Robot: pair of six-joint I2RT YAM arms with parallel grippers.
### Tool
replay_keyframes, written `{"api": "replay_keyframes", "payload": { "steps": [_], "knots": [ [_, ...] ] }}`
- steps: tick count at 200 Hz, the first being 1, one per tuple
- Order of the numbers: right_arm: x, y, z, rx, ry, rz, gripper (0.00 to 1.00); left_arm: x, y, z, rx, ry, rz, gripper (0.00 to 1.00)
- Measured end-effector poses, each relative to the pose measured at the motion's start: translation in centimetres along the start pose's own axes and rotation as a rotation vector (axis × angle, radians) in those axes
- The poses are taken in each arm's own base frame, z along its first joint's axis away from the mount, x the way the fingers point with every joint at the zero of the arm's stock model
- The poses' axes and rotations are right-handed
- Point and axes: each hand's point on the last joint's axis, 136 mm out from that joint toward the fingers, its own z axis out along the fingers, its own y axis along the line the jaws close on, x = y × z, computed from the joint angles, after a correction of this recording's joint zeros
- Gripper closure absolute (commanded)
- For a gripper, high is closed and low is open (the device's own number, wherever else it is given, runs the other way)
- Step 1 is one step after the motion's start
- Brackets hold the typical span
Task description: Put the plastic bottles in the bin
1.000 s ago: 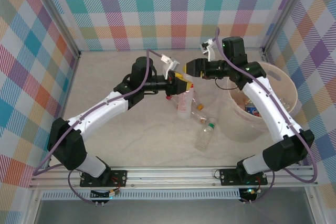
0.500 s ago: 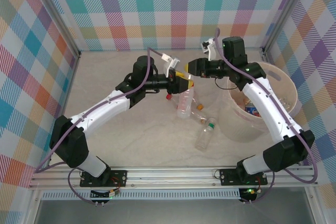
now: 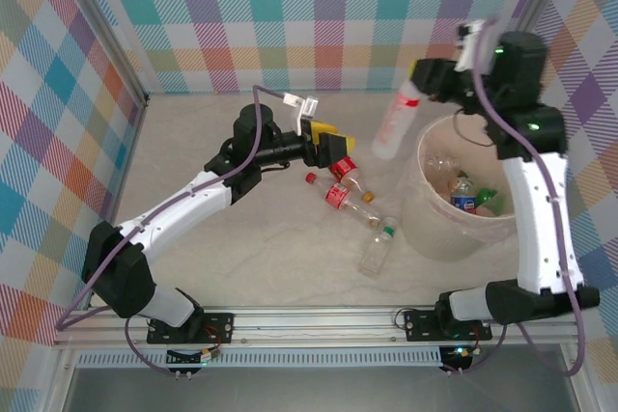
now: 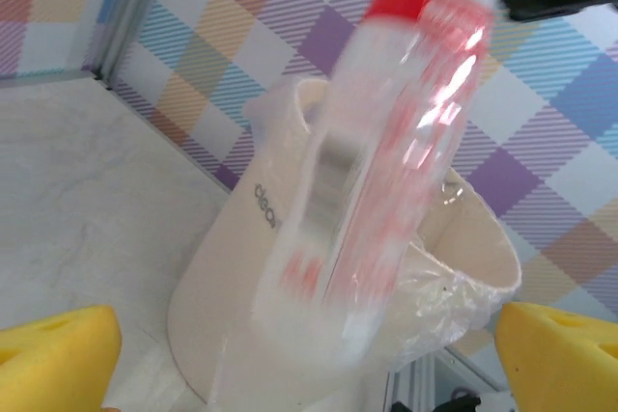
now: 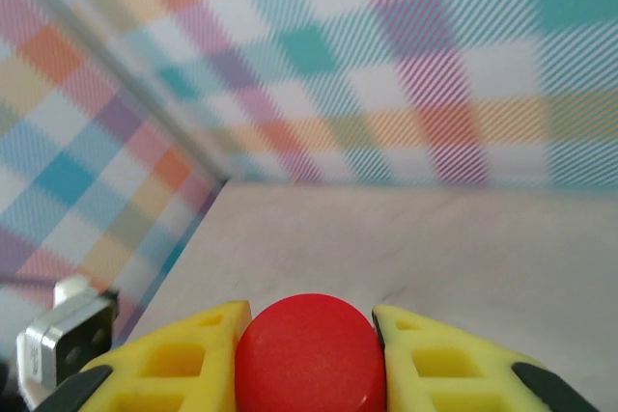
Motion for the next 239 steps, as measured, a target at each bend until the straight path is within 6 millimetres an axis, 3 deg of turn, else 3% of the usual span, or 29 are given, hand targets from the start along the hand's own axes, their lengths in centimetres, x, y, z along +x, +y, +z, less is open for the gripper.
{"api": "replay_keyframes", "payload": {
  "steps": [22, 39, 62, 81, 108, 127, 197, 239],
  "knots": [
    [-4.5, -1.2, -5.2, 0.123, -0.163, -0.061, 0.81, 0.3, 1.2, 0.0, -0.06, -0.001, -0.042, 0.04],
    [-6.5, -0.9, -8.4, 0.186, -0.252, -0.12, 0.81, 1.2, 2.2, 0.2, -0.112, 0.016, -0.07, 0.04],
    [-7.2, -1.2, -11.4, 0.296, -0.323, -0.191, 0.81, 3.5, 4.2, 1.0, -0.197, 0.071, -0.111, 0.05],
    [-6.2, -2.5, -12.8, 0.395, -0.36, -0.25, 0.82, 6.9, 6.0, 2.0, -0.289, 0.164, -0.157, 0.07],
    [-3.3, -5.2, -12.8, 0.502, -0.343, -0.307, 0.82, 12.1, 8.2, 3.6, -0.403, 0.306, -0.204, 0.06],
    [-2.2, -6.4, -12.2, 0.526, -0.337, -0.331, 0.83, 15.1, 8.4, 3.9, -0.449, 0.379, -0.219, 0.06],
    [4.2, -11.0, -8.0, 0.536, -0.232, -0.314, 0.84, 19.3, 6.1, 4.7, -0.493, 0.483, -0.185, 0.07],
    [5.5, -11.5, -7.8, 0.506, -0.3, -0.3, 0.84, 22.2, 5.4, 5.1, -0.5, 0.554, -0.174, 0.09]
  ]
}}
